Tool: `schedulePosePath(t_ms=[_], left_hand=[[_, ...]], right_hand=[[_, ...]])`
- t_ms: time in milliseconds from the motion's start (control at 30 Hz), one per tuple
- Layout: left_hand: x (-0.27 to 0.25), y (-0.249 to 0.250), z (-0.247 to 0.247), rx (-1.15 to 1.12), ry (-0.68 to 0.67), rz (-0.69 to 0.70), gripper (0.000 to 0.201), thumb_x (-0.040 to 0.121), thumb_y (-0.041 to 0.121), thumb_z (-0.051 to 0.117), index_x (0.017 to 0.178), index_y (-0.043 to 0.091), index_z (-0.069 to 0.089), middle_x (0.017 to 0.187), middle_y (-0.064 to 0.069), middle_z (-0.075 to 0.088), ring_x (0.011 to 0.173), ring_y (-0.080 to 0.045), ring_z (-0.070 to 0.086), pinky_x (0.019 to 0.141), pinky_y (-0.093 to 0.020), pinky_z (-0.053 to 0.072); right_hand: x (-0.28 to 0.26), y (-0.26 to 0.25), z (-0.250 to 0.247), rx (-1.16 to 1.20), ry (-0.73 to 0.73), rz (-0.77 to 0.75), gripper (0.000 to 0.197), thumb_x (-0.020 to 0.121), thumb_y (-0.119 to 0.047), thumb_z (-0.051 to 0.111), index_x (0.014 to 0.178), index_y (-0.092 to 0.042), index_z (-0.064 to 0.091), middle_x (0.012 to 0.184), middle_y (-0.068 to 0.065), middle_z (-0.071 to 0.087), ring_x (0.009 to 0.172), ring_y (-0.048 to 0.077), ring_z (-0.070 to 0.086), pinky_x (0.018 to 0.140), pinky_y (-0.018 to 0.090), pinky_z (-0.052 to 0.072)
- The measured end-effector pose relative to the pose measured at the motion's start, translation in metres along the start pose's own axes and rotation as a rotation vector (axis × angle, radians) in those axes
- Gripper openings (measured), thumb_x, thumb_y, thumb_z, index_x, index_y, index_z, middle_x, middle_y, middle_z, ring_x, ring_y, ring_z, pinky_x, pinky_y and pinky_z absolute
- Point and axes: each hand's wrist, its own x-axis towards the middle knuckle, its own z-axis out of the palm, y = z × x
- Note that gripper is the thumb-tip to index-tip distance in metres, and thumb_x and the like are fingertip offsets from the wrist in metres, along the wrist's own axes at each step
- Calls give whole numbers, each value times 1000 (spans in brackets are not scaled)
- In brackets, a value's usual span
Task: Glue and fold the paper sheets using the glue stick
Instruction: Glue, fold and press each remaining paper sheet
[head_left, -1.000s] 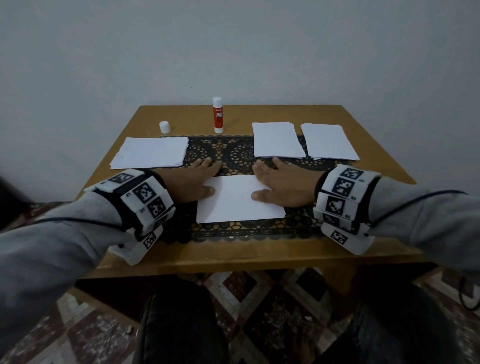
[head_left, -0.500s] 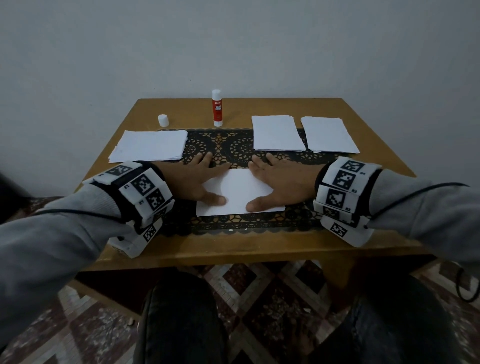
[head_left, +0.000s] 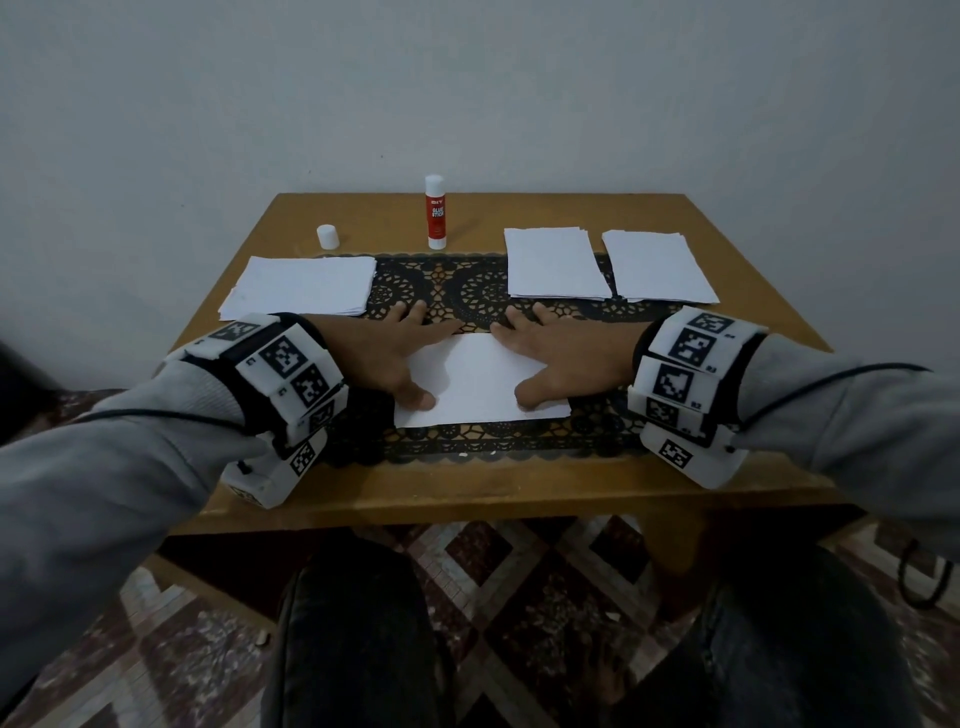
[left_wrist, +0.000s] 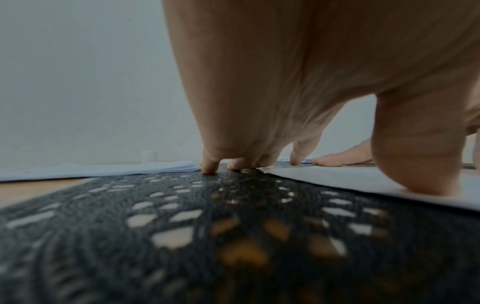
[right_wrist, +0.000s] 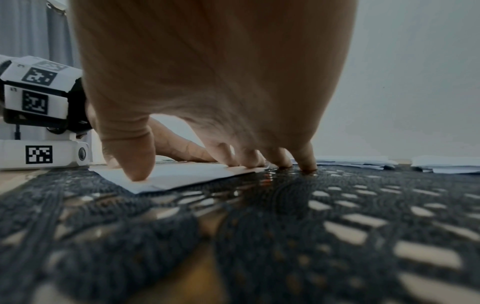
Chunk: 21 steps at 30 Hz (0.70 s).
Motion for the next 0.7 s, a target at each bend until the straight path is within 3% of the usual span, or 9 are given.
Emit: schedulePosePath(t_ms=[167, 267, 500, 700], left_hand=[[0, -2, 0, 44, -12, 5, 113, 71, 61, 68, 149, 39, -11, 157, -4, -24, 144, -26, -22, 117, -54, 1], [-1, -3, 0, 54, -12, 15, 113, 72, 57, 70, 149, 38, -11, 157, -4, -24, 144, -26, -21, 118, -54, 1], [0, -3, 1, 6, 24, 9, 93, 86, 51, 60, 149, 39, -8, 158, -4, -20, 146, -24, -17, 117, -51, 1], [-2, -2, 0, 45, -6, 10, 116, 71, 57, 71, 150, 36, -11, 157, -2, -24, 145, -24, -21, 118, -52, 1]], right_hand=[[1, 0, 1, -3, 3, -1, 92, 89, -58, 52, 154, -25, -5, 162, 1, -15, 148, 28, -13, 120, 47, 6], [0, 1, 1, -8, -6, -3, 98, 86, -64, 53, 154, -25, -6, 161, 1, -16, 148, 28, -14, 120, 47, 5], [0, 1, -1, 42, 11, 7, 86, 91, -43, 54, 155, -25, 0, 162, 1, -12, 149, 27, -11, 120, 48, 10], [-1, 0, -2, 22, 13, -4, 87, 92, -54, 51, 155, -25, -1, 162, 2, -12, 149, 28, -10, 121, 46, 5]])
